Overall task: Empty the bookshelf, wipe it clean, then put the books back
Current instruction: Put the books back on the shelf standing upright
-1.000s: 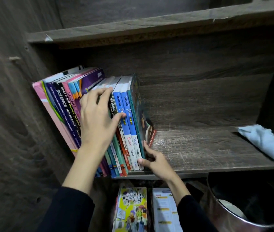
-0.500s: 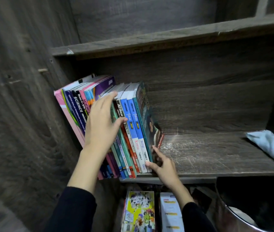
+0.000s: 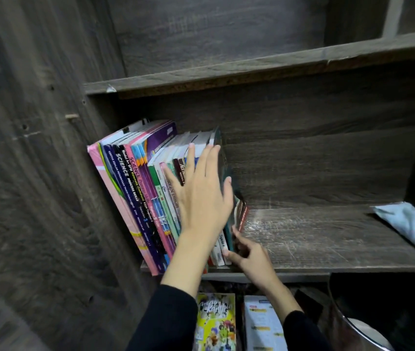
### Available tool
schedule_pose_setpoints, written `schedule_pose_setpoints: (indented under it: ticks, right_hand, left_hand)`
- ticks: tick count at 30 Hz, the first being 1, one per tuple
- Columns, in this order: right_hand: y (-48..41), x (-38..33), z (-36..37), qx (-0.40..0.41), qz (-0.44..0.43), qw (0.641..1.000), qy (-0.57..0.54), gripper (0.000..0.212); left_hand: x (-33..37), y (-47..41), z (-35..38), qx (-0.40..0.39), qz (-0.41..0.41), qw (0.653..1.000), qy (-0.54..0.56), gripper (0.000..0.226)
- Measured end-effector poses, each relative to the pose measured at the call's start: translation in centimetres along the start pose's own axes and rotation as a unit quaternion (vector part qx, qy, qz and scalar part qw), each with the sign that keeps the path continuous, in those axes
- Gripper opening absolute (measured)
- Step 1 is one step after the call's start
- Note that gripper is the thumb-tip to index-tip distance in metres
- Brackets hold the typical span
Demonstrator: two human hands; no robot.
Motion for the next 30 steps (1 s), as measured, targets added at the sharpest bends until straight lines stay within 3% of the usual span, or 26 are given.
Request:
schedule_pose_setpoints:
  ticks: [4, 7, 8, 11, 15, 18, 22, 24, 28, 30]
  right_hand:
    - [1.5, -1.1, 0.8, 0.02, -0.033, 0.989, 0.145, 0.063]
    - [2.6, -1.2, 1.8, -0.002, -0.046, 0.941, 0.336, 0.042]
    - [2.9, -1.2, 1.8, -0.008, -0.053, 0.935, 0.351, 0.038]
    - [3.8, -1.3, 1.6, -0.023, -0.058, 0.955, 0.291, 0.032]
    - [5.0, -1.4, 1.3, -0.026, -0.101, 0.945, 0.309, 0.038]
    - [5.5, -0.8, 0.2, -0.081, -0.088, 0.966, 0.231, 0.063]
    - [6.2, -0.2, -1.6, -0.169, -0.074, 0.961, 0.206, 0.101]
    - [6.1, -0.3, -3.0, -0.134, -0.058, 0.969, 0.197, 0.097]
    - [5.4, -1.8, -5.8, 0.09, -0.036, 0.981, 0.171, 0.062]
    - [4.8, -3.7, -6.3, 0.138, -0.047, 0.977, 0.156, 0.054]
  left_hand:
    - [1.5, 2.3, 0.8, 0.059, -0.031, 0.977, 0.2, 0.066]
    - [2.1, 4.3, 1.5, 0.033, -0.141, 0.929, 0.342, 0.083]
    - [2.2, 5.2, 2.0, 0.018, -0.177, 0.919, 0.353, 0.083]
    - [1.9, 7.3, 2.6, -0.035, -0.232, 0.934, 0.269, 0.069]
    - [1.2, 7.9, 1.8, -0.073, -0.283, 0.935, 0.199, 0.065]
    - [1.1, 8.0, 1.3, -0.095, -0.278, 0.941, 0.169, 0.061]
    - [0.7, 7.8, 0.0, -0.089, -0.275, 0.944, 0.159, 0.054]
    - [0.6, 7.3, -1.5, -0.085, -0.257, 0.948, 0.165, 0.053]
    - [0.2, 6.2, -6.2, -0.034, -0.218, 0.954, 0.203, 0.046]
    - [-0.5, 5.7, -8.5, -0.004, -0.221, 0.952, 0.214, 0.036]
Point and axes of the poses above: each hand's wrist, its own y-axis away from the middle knuckle, its own z-axis out of the palm, x = y × z, the point moved 3 cm from there along -y, towards the middle knuckle, and after that the axes turned 2 degrees about -z, right-handed, at the moved point
